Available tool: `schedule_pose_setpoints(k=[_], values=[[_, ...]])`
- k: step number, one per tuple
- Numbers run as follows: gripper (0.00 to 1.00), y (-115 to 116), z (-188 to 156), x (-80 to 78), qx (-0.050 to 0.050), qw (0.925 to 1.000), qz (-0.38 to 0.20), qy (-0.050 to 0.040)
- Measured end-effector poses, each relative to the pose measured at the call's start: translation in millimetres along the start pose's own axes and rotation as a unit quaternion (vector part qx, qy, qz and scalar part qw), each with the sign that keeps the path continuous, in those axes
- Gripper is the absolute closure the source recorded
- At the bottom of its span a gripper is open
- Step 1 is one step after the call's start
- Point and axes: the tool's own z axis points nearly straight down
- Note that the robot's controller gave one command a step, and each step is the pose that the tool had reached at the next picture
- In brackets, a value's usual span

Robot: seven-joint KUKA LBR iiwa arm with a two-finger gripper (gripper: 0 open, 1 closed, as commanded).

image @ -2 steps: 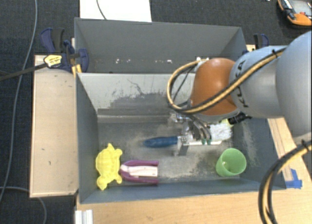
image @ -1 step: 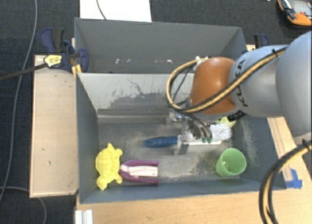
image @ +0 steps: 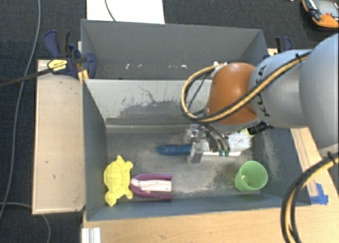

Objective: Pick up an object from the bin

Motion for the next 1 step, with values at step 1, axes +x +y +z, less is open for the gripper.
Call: schedule_pose_setpoints(k=[1], values=[[1.00, 0.0, 0.0, 0.0, 0.000, 1.0000, 0.000, 0.0000]])
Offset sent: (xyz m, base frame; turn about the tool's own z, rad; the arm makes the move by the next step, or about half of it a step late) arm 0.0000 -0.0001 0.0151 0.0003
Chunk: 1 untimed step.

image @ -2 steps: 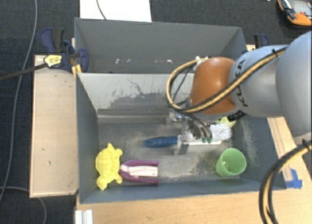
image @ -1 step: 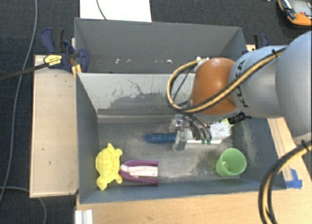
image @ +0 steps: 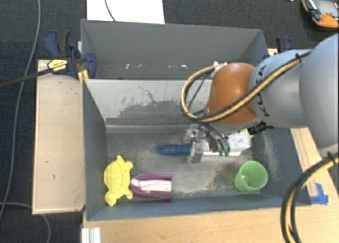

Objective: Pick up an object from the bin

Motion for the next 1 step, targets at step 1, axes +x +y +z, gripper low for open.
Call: schedule_pose_setpoints(k=[1], values=[[1.00, -0.1, -5.9, 0.5, 0.000, 1.0000, 0.000, -0.0001]])
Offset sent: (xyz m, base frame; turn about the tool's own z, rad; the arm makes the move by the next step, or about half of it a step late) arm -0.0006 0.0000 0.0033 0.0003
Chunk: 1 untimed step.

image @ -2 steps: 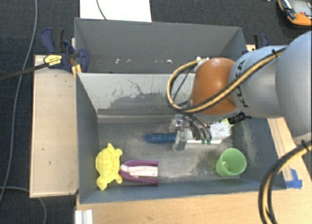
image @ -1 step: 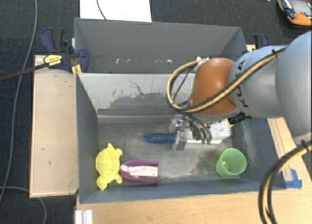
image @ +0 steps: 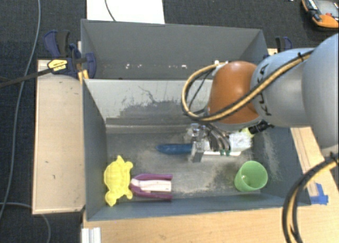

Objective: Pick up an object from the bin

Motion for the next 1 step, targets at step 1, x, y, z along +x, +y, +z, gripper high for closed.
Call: schedule_pose_setpoints(k=[1], values=[[1.00, 0.0, -8.6, -0.5, 0.000, 1.0000, 0.000, -0.0010]])
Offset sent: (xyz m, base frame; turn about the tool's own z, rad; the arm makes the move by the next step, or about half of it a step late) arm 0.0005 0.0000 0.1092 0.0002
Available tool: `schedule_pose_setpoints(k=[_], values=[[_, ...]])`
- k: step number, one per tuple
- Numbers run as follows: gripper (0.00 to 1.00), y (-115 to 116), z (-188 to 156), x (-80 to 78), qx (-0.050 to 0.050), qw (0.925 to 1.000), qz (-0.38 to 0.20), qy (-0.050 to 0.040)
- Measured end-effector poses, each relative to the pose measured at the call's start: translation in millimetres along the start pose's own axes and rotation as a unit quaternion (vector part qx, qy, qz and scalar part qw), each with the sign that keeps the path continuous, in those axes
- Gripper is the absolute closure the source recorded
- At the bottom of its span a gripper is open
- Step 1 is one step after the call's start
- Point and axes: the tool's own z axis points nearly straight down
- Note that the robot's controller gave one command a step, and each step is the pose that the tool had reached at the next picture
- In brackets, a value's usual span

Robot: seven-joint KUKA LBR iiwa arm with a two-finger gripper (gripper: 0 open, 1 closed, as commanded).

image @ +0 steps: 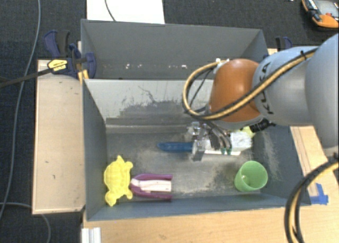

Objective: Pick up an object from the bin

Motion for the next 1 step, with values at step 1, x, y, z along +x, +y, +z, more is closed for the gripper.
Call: schedule_pose_setpoints(k=[1], values=[[1.00, 0.0, -47.0, 1.4, 0.000, 1.0000, 0.000, 0.0039]])
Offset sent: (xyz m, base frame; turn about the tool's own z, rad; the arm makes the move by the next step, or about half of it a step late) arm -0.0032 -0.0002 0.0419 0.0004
